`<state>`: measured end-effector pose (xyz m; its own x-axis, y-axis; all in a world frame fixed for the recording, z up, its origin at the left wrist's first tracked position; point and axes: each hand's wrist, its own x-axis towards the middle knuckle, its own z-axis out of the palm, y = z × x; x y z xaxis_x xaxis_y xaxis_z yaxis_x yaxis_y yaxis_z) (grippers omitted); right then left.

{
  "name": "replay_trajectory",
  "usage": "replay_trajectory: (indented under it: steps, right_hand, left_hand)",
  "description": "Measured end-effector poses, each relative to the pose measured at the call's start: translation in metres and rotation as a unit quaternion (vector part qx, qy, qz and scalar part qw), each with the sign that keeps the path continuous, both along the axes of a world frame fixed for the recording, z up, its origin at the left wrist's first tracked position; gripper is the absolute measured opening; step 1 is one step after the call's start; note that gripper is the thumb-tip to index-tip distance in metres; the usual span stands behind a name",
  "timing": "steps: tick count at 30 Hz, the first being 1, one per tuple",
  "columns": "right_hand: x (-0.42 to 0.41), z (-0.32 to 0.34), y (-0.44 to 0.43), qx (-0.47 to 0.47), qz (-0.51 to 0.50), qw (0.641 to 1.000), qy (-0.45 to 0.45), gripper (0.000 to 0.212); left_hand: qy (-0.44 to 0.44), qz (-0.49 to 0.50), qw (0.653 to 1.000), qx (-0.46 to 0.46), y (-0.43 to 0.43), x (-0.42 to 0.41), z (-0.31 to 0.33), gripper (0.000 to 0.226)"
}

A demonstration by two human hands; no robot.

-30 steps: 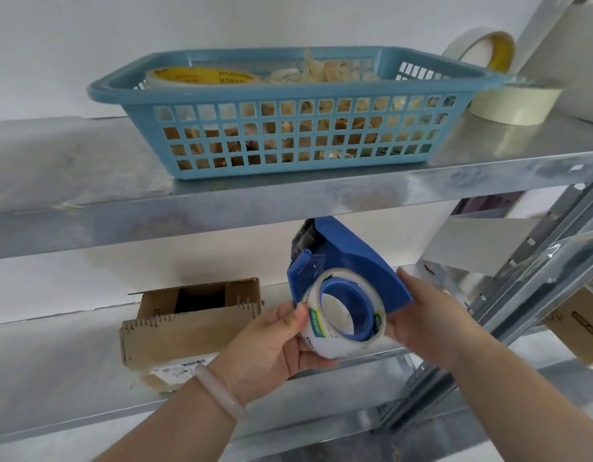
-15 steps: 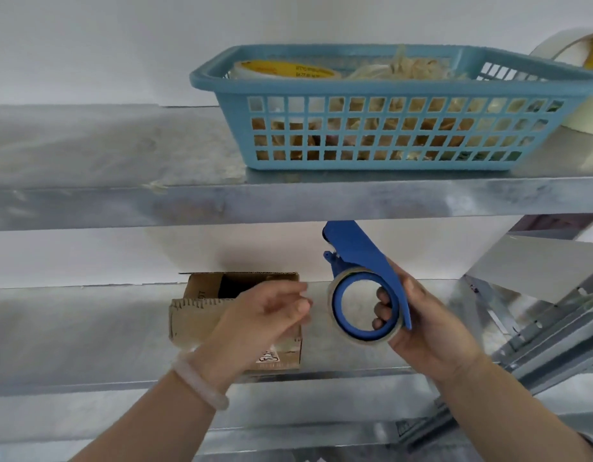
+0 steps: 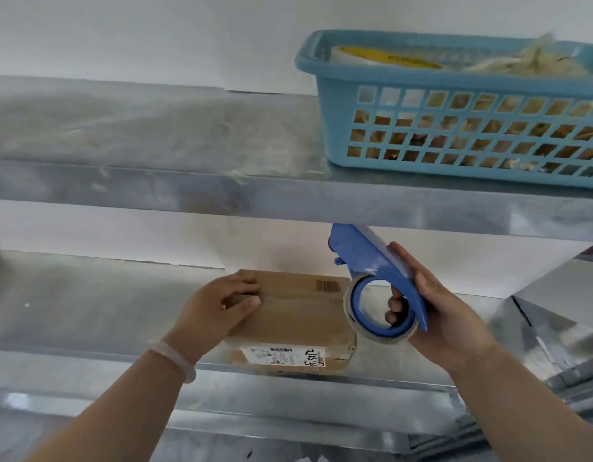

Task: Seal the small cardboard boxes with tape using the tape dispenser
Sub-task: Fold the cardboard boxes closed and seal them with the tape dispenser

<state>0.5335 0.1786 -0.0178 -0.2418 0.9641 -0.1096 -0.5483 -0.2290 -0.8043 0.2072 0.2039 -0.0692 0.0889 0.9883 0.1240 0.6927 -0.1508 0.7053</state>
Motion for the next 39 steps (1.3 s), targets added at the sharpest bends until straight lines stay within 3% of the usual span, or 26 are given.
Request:
replay_trajectory:
  steps: [4,9,13,15,18,20,22,26,31,34,39]
  right_hand:
    - [-0.021,0.014,0.015,0.031,0.024,0.998,-0.05,0.086]
    - [-0.06,0.022,0.034,0.093,0.01,0.975,-0.202,0.074]
    - [-0.084,0.012,0.045,0.106,0.028,0.953,-0.281,0.039]
    - [-0.087,0.005,0.047,0.11,0.041,0.943,-0.312,0.037]
    - [-0.083,0.002,0.049,0.106,0.044,0.942,-0.315,0.033]
    - [-0.08,0.001,0.05,0.119,0.056,0.936,-0.328,0.036]
    - [-0.079,0.0,0.051,0.131,0.069,0.929,-0.34,0.036]
    - [-0.078,0.001,0.051,0.141,0.076,0.926,-0.342,0.037]
    - [-0.075,0.001,0.05,0.148,0.086,0.925,-0.338,0.039]
    - [-0.074,0.0,0.05,0.148,0.087,0.924,-0.342,0.038]
    - [-0.073,0.001,0.049,0.149,0.093,0.924,-0.34,0.045]
  left_hand:
    - [0.025,0.003,0.999,0.039,0.001,0.007,-0.008,0.024]
    - [0.034,0.017,0.997,0.069,-0.001,0.005,-0.014,0.022]
    - [0.044,0.021,0.997,0.068,-0.005,0.006,-0.01,0.019]
    - [0.04,0.025,0.997,0.058,-0.005,0.008,-0.007,0.017]
    - [-0.049,0.066,0.996,-0.04,-0.004,0.011,0.004,0.017]
    - [-0.194,0.105,0.961,-0.166,-0.002,0.013,0.025,0.028]
    - [-0.261,0.122,0.927,-0.239,0.005,0.013,0.039,0.035]
    - [-0.286,0.118,0.914,-0.261,0.014,0.012,0.048,0.05]
    - [-0.311,0.127,0.909,-0.245,0.018,0.01,0.059,0.032]
    - [-0.245,0.107,0.933,-0.242,0.021,0.008,0.058,0.018]
    - [-0.089,0.056,0.964,-0.244,0.025,0.01,0.061,0.024]
